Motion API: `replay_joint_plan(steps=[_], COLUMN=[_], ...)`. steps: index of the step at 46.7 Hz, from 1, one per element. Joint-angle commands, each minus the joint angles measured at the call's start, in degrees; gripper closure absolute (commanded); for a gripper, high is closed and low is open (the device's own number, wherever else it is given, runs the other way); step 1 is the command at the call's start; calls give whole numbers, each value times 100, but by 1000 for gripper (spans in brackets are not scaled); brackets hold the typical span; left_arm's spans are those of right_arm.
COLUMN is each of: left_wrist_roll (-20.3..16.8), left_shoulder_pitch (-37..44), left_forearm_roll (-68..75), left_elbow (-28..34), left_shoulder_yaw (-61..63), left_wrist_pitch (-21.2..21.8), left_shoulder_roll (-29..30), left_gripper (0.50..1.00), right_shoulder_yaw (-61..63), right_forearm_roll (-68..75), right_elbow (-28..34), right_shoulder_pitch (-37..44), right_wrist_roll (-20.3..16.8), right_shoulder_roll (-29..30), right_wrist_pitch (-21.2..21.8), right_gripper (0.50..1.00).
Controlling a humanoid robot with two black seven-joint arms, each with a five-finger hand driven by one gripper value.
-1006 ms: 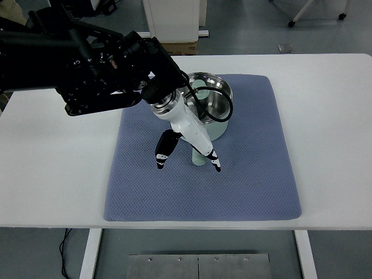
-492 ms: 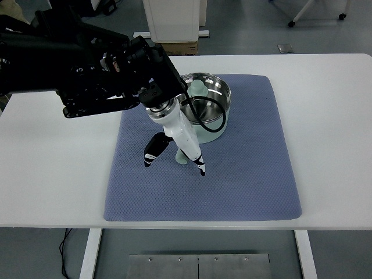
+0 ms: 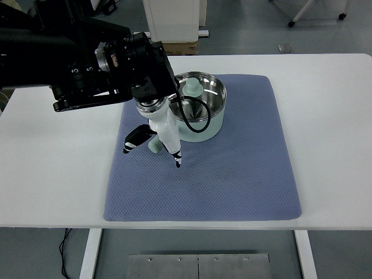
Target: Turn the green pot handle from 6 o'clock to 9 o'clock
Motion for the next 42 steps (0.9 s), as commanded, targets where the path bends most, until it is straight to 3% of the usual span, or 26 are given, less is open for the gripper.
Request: replay_joint_plan(steps=[1,12,42], left_wrist_roll=[-1,-1,-1], left_shoulder_pitch=[-9,-35,-53], left_forearm_roll=[158,527,686], left_elbow=[1,-8,44], left_shoulder_yaw=[0,17,554], left_wrist_pitch=[-89,-372,-372], left_shoulder_roll=[1,1,1], left_gripper=[500,500,500], right_shoulder_yaw=[0,0,0], right_forearm_roll=[0,0,0], right_elbow=[0,0,0], right_shoulder_pitch=[1,1,1], right_wrist_roll=[0,0,0], right_shoulder_roll=[0,0,0], right_wrist_pitch=[0,0,0], right_gripper=[500,500,500])
